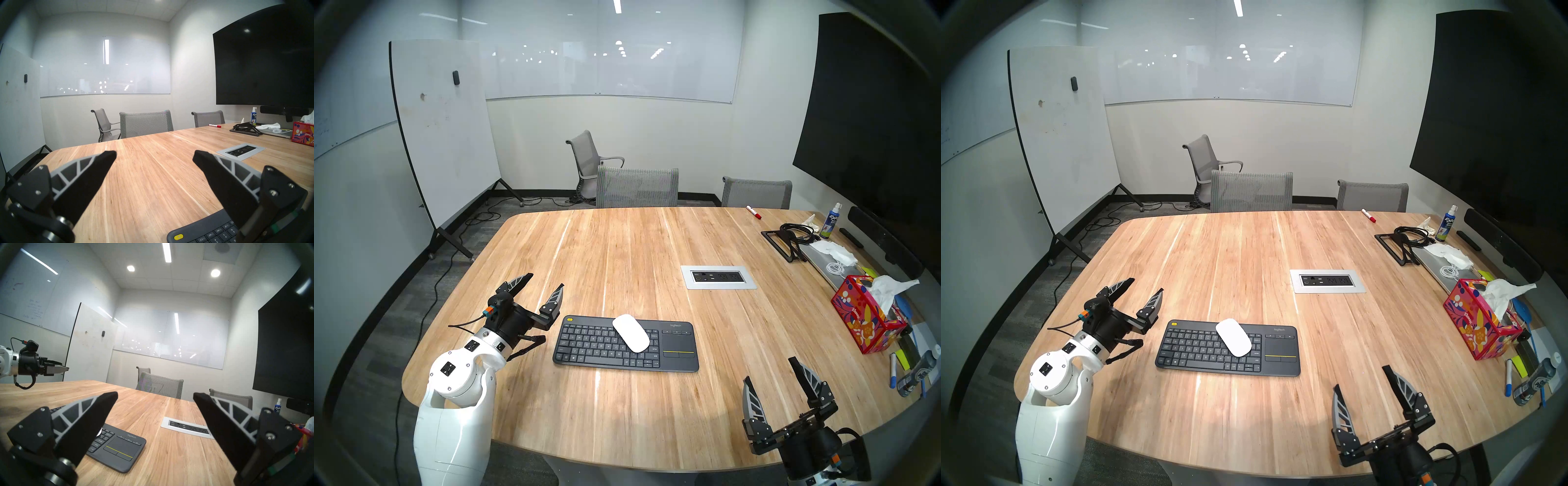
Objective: Put the mouse beside the keyboard
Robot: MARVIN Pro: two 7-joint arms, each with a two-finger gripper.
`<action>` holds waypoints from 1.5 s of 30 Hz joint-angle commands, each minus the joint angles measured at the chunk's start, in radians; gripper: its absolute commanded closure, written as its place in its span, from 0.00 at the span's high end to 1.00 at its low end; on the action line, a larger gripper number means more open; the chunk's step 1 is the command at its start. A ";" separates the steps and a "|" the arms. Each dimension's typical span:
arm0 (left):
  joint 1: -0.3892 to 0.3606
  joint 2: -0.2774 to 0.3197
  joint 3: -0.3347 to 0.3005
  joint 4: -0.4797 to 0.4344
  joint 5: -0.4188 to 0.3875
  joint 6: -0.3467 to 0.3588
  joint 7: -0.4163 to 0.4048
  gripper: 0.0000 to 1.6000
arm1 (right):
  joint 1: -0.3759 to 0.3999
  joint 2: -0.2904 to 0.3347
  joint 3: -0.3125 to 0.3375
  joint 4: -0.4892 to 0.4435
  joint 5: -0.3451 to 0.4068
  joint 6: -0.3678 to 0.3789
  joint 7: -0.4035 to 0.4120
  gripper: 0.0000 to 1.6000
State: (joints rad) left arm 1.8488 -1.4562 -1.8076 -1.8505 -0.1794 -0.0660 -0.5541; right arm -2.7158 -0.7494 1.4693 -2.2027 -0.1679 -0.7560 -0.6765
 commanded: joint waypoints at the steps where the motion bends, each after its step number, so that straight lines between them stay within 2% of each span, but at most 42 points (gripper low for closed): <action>1: -0.002 0.000 0.000 -0.015 0.000 -0.002 0.000 1.00 | 0.113 -0.006 -0.017 -0.018 0.037 0.052 0.036 1.00; 3: -0.002 0.000 0.000 -0.015 0.000 -0.002 0.000 1.00 | 0.155 -0.007 -0.039 -0.010 0.041 0.072 0.050 1.00; 7: -0.002 0.000 0.000 -0.015 0.000 -0.002 0.000 1.00 | 0.182 -0.016 -0.048 -0.014 0.063 0.102 0.090 1.00; 9: -0.002 0.000 0.000 -0.015 0.000 -0.002 0.000 1.00 | 0.220 -0.013 -0.064 -0.004 0.071 0.117 0.108 1.00; 10: -0.002 0.000 0.000 -0.015 0.000 -0.002 0.000 1.00 | 0.210 -0.019 -0.052 -0.010 0.079 0.124 0.122 1.00; 11: -0.002 0.000 0.000 -0.015 0.000 -0.002 0.000 1.00 | 0.243 -0.019 -0.070 0.001 0.086 0.131 0.126 1.00; 15: -0.002 0.000 0.000 -0.015 0.000 -0.002 0.000 1.00 | 0.276 -0.019 -0.065 0.009 0.106 0.153 0.165 1.00; 17: -0.002 0.000 0.000 -0.015 0.000 -0.002 0.000 1.00 | 0.320 -0.023 -0.089 0.026 0.116 0.158 0.172 1.00; 18: -0.002 0.000 0.000 -0.015 0.000 -0.002 0.000 1.00 | 0.291 -0.034 -0.062 0.014 0.123 0.163 0.195 1.00; 20: -0.002 0.000 0.000 -0.015 0.000 -0.002 0.000 1.00 | 0.341 -0.036 -0.096 0.034 0.133 0.166 0.194 1.00; 26: -0.001 0.000 0.000 -0.015 0.000 -0.002 0.000 1.00 | 0.385 -0.057 -0.127 0.049 0.145 0.178 0.216 1.00; 45: -0.001 0.000 0.000 -0.016 0.000 -0.002 0.000 1.00 | 0.499 -0.076 -0.160 0.082 0.200 0.226 0.276 1.00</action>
State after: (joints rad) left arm 1.8489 -1.4562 -1.8076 -1.8497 -0.1796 -0.0660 -0.5541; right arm -2.2731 -0.8201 1.3085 -2.1127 0.0163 -0.5347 -0.4152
